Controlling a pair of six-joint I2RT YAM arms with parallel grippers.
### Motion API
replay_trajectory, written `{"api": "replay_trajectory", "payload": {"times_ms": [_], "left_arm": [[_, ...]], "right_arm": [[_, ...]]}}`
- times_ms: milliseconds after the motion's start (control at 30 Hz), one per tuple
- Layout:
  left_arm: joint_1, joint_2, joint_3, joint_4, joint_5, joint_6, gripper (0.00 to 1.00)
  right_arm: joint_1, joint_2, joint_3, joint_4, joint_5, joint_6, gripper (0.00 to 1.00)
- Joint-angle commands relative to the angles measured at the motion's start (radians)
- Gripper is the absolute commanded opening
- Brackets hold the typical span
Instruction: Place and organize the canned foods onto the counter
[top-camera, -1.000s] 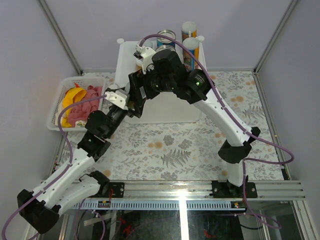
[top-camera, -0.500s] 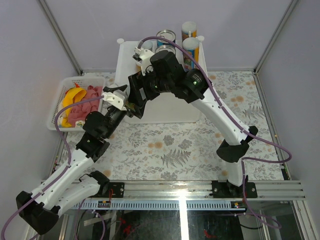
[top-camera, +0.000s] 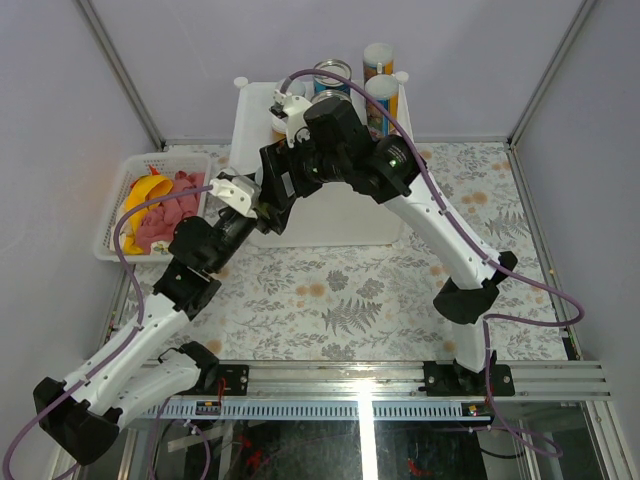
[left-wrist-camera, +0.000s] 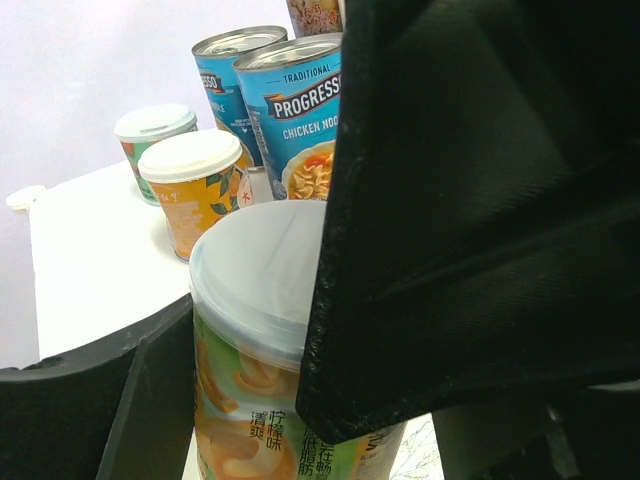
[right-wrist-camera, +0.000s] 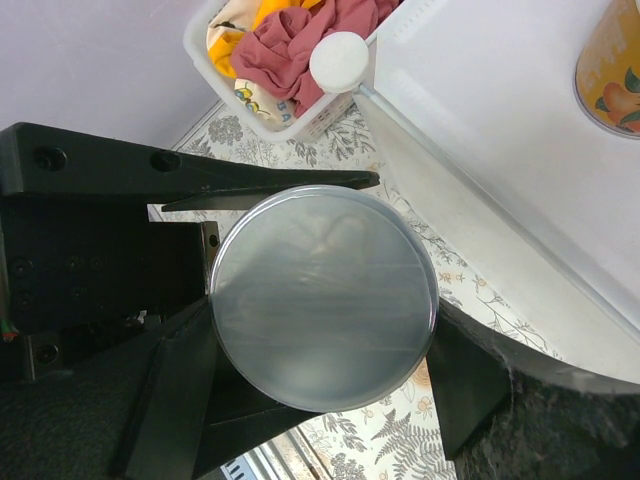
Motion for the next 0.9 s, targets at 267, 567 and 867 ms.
{"api": "replay_trajectory", "payload": {"times_ms": [267, 567, 867], "left_arm": [[0.006, -0.008, 0.050, 0.081, -0.066, -0.089, 0.00], [0.005, -0.009, 0.045, 0.104, -0.132, -0.116, 0.00], [0.005, -0.018, 0.034, 0.096, -0.154, -0.115, 0.00]], "right_arm": [[0.002, -0.130, -0.054, 0.122, 0.026, -0.015, 0.31], [0.002, -0.167, -0.100, 0.158, 0.053, -0.015, 0.56], [0.002, -0.209, -0.151, 0.216, 0.072, -0.005, 0.69]]}}
